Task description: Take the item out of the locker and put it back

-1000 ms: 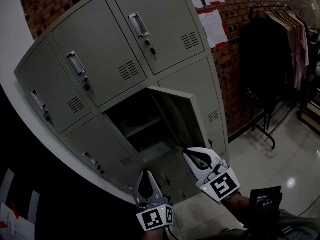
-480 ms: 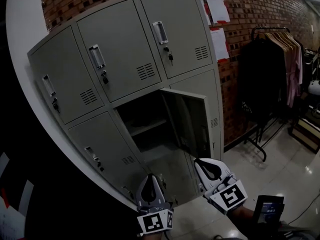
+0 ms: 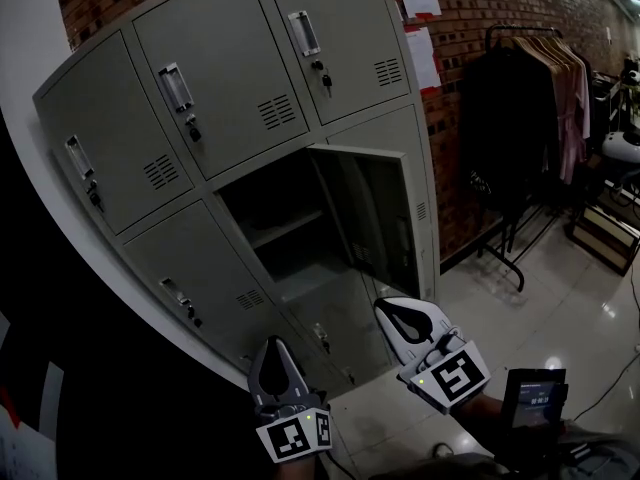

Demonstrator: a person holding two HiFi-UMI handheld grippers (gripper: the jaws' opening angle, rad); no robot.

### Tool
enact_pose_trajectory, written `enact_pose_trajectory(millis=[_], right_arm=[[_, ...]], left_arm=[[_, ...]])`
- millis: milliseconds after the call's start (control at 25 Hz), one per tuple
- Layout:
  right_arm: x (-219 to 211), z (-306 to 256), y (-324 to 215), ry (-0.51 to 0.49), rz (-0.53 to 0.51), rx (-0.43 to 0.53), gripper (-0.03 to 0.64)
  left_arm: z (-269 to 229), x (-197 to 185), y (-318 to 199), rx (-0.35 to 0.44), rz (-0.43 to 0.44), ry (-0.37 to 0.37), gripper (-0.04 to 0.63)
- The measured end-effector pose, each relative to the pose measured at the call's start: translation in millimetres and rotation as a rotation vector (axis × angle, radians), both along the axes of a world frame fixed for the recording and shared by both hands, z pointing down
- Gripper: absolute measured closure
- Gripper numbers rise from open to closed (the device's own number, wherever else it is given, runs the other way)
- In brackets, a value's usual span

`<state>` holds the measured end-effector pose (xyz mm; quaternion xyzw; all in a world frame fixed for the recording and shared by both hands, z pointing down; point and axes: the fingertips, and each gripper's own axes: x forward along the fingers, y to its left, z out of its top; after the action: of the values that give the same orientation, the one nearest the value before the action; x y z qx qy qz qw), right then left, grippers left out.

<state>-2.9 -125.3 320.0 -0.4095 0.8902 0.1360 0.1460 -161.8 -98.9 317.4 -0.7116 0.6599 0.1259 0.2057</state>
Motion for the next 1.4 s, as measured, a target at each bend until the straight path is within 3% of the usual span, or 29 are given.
enact_pose_trajectory(millis=[960,1400], right_arm=[[-9.4,0.9,5.4,0.014,0.006,-0.013,0.615],[-0.2,0.4,6.6,0.027,0.022,0.030,0.615]], left_arm=[[1.6,-4.2,-0.6,-0.032,0.008,-0.006,0.595],[4.4,6.4,-8.8,-0.028,0.025,-0.010,0.595]])
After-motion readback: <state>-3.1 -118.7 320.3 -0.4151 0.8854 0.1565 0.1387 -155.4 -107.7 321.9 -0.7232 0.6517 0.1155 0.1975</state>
